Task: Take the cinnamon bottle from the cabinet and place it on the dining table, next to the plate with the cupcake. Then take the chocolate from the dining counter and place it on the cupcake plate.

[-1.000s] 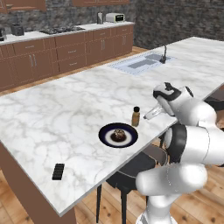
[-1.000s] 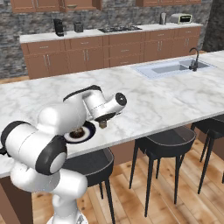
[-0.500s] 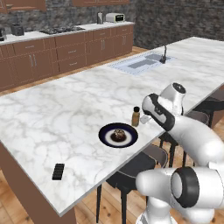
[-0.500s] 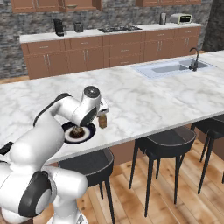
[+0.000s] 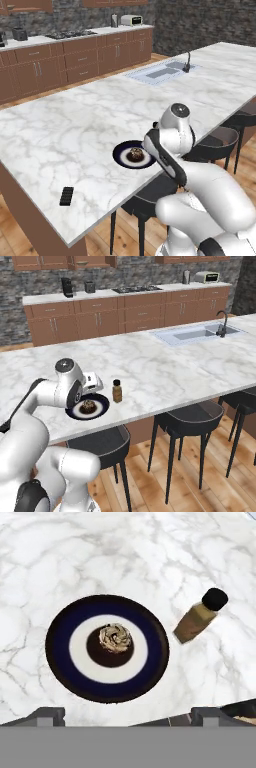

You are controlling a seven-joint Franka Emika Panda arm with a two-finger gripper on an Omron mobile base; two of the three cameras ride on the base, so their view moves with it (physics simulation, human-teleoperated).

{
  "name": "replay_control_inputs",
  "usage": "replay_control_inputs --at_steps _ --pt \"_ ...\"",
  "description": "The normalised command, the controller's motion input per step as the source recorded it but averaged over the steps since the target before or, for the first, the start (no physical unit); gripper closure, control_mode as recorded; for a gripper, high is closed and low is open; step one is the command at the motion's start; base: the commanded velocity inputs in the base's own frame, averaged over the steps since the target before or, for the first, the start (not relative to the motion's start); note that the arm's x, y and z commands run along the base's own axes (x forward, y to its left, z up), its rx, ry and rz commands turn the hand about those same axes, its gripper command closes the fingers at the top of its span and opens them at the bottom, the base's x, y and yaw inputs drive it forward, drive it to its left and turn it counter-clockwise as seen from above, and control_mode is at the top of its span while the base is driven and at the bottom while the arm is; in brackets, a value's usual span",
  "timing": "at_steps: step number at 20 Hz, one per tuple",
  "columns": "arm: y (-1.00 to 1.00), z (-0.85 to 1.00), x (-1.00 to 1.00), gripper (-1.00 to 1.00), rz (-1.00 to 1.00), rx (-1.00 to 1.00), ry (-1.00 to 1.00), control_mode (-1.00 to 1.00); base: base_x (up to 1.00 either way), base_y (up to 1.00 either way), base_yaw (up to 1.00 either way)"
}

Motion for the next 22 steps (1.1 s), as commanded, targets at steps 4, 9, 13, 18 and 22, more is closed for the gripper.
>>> replay_control_inputs --at_steps 4,9,13,18,22 --pt "0.44 0.13 -0.25 -1.0 -0.38 0.04 0.11 -1.0 0.0 0.0 0.0" --pt "0.37 0.18 -0.25 -1.0 -0.42 0.12 0.18 -1.0 0.0 0.0 0.0" --pt "0.43 0.21 -0.16 -1.0 -0.34 0.18 0.19 -1.0 0.0 0.0 0.0" --pt "0.45 0.18 -0.15 -1.0 -0.19 0.27 0.21 -1.0 0.0 0.0 0.0" --pt "0.63 -0.03 -0.19 -1.0 -0.09 0.2 0.11 -1.0 0.0 0.0 0.0"
